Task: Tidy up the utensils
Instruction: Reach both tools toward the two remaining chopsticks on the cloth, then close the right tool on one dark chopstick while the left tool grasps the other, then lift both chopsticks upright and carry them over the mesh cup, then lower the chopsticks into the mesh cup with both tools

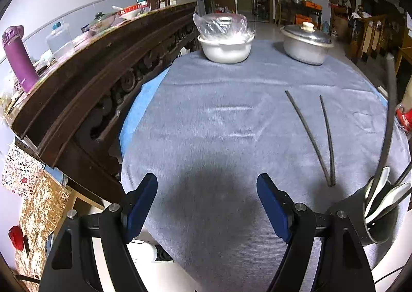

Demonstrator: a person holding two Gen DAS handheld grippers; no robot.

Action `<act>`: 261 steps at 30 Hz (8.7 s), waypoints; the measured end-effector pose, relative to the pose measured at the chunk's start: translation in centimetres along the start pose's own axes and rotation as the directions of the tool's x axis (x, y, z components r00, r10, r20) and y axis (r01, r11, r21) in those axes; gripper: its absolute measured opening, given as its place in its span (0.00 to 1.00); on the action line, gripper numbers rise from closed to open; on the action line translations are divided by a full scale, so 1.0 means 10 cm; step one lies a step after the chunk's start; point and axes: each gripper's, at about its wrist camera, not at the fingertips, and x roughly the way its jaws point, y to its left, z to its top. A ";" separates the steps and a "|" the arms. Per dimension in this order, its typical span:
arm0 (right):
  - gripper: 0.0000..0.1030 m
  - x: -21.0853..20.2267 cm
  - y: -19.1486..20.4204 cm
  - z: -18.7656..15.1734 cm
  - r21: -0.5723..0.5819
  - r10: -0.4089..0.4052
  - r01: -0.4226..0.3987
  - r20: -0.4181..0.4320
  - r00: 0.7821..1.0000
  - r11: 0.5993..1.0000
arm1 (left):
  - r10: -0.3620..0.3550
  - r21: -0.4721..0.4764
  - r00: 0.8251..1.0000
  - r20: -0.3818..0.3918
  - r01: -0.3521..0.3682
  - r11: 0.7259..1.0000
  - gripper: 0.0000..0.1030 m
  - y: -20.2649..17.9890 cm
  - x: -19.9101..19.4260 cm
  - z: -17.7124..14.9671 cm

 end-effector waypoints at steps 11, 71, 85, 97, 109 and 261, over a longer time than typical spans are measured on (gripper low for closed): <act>0.55 0.31 -0.08 -0.03 0.016 -0.013 0.014 -0.064 0.998 1.000 | 0.000 0.004 0.998 -0.065 0.000 1.000 0.78 -0.02 0.30 -0.01; 0.07 2.89 1.16 0.85 -0.470 -0.180 0.000 -0.339 0.923 0.883 | -0.313 -0.050 0.891 -0.329 0.315 0.948 0.48 -1.16 1.97 1.44; 0.07 2.68 0.87 0.91 -0.473 -0.203 -0.002 -0.382 0.902 0.881 | -0.261 0.056 0.901 -0.347 0.298 0.953 0.35 -1.68 2.20 1.61; 0.08 2.58 0.82 0.83 -0.476 -0.219 0.003 -0.399 0.890 0.880 | -0.223 0.265 0.927 -0.303 0.307 0.914 0.07 -1.57 2.16 1.50; 0.13 2.64 0.92 0.87 -0.485 -0.292 0.041 -0.455 0.841 0.874 | -0.302 0.191 0.870 -0.389 0.397 0.898 0.19 -1.25 2.12 1.45; 0.06 -1.11 1.71 -0.28 -0.558 0.223 -0.123 0.115 0.968 0.821 | -0.493 0.111 0.800 0.342 0.487 0.866 0.05 -0.37 -1.66 0.16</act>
